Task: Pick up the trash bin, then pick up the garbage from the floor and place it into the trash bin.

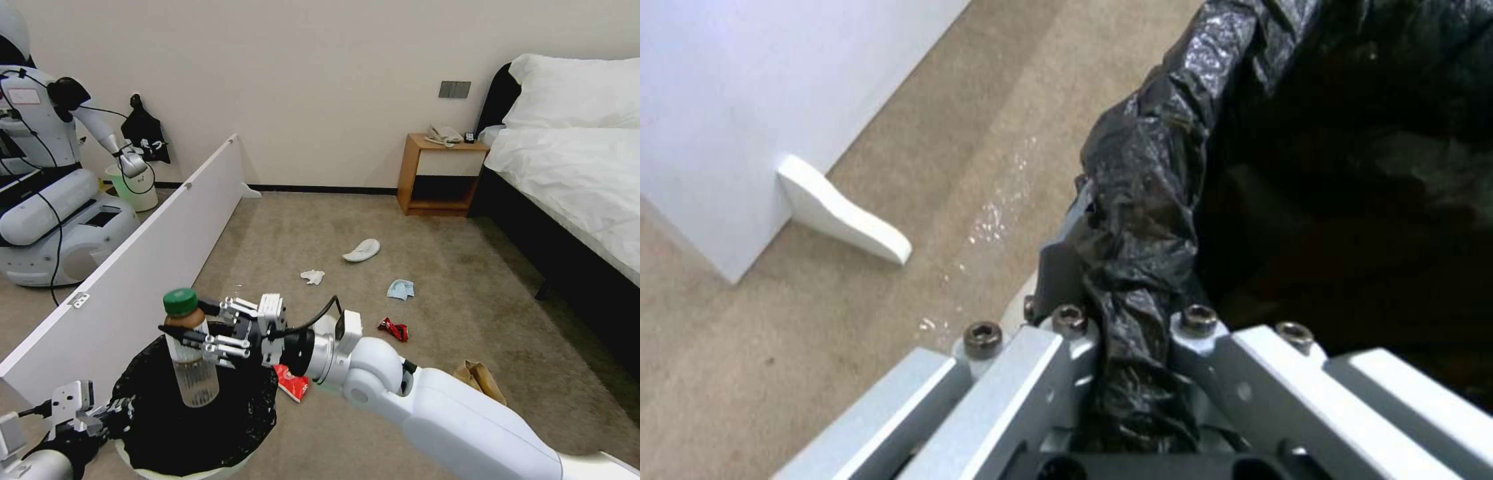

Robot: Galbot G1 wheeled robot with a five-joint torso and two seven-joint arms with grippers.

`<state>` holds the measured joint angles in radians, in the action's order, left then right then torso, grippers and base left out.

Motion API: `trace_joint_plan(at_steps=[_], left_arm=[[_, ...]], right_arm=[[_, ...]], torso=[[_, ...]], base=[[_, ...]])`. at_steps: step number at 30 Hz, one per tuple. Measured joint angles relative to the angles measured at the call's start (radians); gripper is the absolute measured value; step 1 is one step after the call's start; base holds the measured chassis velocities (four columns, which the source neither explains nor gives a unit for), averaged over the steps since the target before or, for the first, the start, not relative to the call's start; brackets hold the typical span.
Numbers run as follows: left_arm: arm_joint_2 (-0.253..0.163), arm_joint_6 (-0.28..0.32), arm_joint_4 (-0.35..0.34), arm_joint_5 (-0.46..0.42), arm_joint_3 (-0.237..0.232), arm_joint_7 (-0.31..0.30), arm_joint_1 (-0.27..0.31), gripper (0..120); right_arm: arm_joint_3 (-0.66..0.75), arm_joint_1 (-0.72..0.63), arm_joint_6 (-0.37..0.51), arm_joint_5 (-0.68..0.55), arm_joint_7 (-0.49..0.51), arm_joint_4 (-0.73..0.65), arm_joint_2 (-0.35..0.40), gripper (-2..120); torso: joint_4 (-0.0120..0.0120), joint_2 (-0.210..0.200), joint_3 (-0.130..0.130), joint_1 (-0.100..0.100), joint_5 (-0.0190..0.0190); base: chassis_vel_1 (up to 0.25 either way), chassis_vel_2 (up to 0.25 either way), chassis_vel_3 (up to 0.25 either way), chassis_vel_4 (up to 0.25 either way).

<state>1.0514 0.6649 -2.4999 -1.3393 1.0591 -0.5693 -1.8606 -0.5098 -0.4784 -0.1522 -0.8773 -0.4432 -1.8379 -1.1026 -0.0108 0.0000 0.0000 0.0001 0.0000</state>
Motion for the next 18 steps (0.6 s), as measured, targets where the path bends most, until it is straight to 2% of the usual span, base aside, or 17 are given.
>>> trace_joint_plan(at_steps=[2, 3, 4, 6, 7, 9, 12, 15, 18], left_arm=[[0.0, 0.005, 0.0, -0.022, 0.004, -0.018, -0.001, 3], [0.0, 0.012, 0.0, -0.057, 0.008, -0.049, 0.002, 3], [0.0, 0.012, 0.0, -0.057, 0.008, -0.049, 0.002, 3], [0.0, 0.02, -0.001, -0.085, 0.012, -0.071, 0.005, 3], [0.0, 0.02, -0.001, -0.085, 0.012, -0.071, 0.005, 3], [0.0, 0.021, -0.001, -0.089, 0.014, -0.075, 0.006, 3], [-0.001, 0.022, -0.001, -0.09, 0.014, -0.075, 0.006, 3], [-0.001, 0.023, -0.001, -0.095, 0.013, -0.075, 0.01, 3], [-0.002, 0.023, -0.001, -0.097, 0.013, -0.076, 0.013, 3]], right_arm=[[0.001, -0.005, -0.003, 0.018, -0.001, 0.007, 0.007, 42], [0.005, -0.008, -0.01, 0.028, -0.005, 0.011, 0.011, 50], [0.005, -0.008, -0.01, 0.028, -0.005, 0.011, 0.011, 50], [0.008, -0.012, -0.017, 0.03, -0.013, 0.014, 0.014, 60], [0.008, -0.012, -0.017, 0.03, -0.013, 0.014, 0.014, 60], [0.008, -0.016, -0.022, 0.031, -0.02, 0.017, 0.015, 72], [0.008, -0.018, -0.025, 0.032, -0.026, 0.019, 0.015, 79], [0.011, -0.018, -0.034, 0.028, -0.036, 0.021, 0.015, 95], [0.012, -0.018, -0.038, 0.027, -0.037, 0.021, 0.015, 98]], torso=[[0.0, 0.0, 0.0, 0.0, 0.0], [-0.0001, 0.0, 0.0, 0.0, 0.0], [-0.0001, 0.0, 0.0, 0.0, 0.0], [0.0, 0.0, 0.0, 0.0, 0.0], [0.0, 0.0, 0.0, 0.0, 0.0], [0.0, 0.0, 0.0, 0.0, 0.0], [-0.0001, 0.0, 0.0, 0.0, -0.0001], [-0.0001, 0.0, 0.0, 0.0, -0.0001], [0.0, 0.0, 0.0, 0.0, 0.0001]], base=[[0.0, 0.0, 0.0, 0.0], [0.0, 0.0, 0.0, 0.0], [0.0, 0.0, 0.0, 0.0], [0.0, 0.0, 0.0, 0.0], [0.0, 0.0, 0.0, 0.0], [0.0, 0.0, 0.0, 0.0], [0.0, 0.0, 0.0, 0.0], [0.0, 0.0, 0.0, 0.0], [0.0, 0.0, 0.0, 0.0]])
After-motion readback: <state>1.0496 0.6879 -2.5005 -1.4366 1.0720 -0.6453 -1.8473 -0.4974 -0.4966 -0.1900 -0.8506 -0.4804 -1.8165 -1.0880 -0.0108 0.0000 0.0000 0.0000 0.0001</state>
